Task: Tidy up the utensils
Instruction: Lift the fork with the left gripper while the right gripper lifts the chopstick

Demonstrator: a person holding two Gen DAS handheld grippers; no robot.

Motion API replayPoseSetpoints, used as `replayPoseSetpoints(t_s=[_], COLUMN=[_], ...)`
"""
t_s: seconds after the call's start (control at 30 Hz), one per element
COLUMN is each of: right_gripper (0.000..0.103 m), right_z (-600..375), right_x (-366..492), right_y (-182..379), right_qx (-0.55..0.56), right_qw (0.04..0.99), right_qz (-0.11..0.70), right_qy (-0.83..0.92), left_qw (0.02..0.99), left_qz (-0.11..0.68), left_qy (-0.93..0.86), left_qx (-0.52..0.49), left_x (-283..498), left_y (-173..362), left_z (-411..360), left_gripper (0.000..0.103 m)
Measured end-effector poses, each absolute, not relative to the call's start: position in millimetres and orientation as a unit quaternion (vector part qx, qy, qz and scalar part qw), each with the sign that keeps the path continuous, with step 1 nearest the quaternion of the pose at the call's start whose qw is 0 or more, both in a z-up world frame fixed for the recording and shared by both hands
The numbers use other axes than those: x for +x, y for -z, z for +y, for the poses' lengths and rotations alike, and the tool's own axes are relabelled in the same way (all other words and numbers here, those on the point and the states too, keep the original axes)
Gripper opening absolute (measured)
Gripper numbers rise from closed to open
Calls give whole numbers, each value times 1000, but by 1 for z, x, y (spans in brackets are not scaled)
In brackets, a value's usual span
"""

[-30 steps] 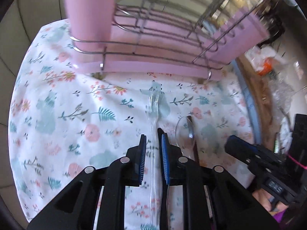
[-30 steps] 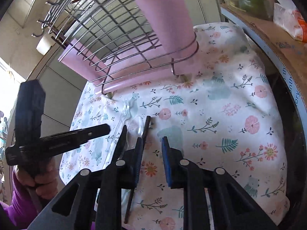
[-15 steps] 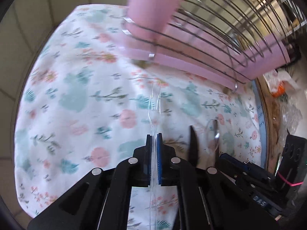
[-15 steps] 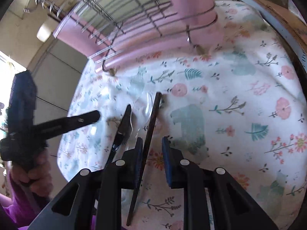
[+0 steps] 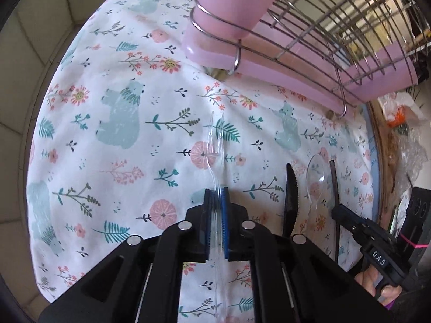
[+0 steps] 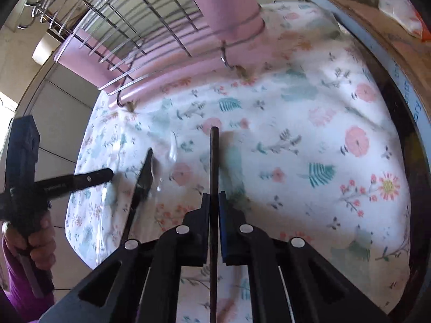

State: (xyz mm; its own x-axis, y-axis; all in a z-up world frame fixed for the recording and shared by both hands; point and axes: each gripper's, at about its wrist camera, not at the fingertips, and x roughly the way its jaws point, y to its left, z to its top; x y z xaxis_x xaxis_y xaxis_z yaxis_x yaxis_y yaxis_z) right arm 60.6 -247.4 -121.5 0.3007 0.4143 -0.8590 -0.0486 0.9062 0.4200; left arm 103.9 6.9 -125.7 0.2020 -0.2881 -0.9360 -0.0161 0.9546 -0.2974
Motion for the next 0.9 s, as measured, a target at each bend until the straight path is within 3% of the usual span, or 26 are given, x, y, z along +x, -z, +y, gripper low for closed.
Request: replayPoseSetpoints(t_s=[0.03, 0.17, 0.23, 0.73, 0.83, 0.9], right_gripper=[8, 26, 26, 24, 20, 9], right_z=[-249, -254, -256, -212, -213, -217], right_x=[60, 59, 61, 106, 114, 117], right_y=[122, 113, 105, 106, 114, 119], right_qx=[163, 159, 151, 45, 60, 70], right_qw=[786, 787, 792, 787, 782, 782], right_qz=[577, 575, 570, 595, 600, 600], right_qy=[-150, -159, -160, -159, -157, -153], left_qw=[765, 758, 751, 719, 728, 733], left_qz=[628, 640, 648, 687, 677, 671], left_qy=[91, 95, 97, 77, 78, 84], left_qx=[-115, -86, -79, -71, -70, -76], left_x=[105, 110, 114, 151, 148, 142], left_y=[124, 121, 119, 131, 131, 129], left_z=[6, 1, 0, -9, -5, 5], left_gripper=[13, 18, 18, 18, 10, 10])
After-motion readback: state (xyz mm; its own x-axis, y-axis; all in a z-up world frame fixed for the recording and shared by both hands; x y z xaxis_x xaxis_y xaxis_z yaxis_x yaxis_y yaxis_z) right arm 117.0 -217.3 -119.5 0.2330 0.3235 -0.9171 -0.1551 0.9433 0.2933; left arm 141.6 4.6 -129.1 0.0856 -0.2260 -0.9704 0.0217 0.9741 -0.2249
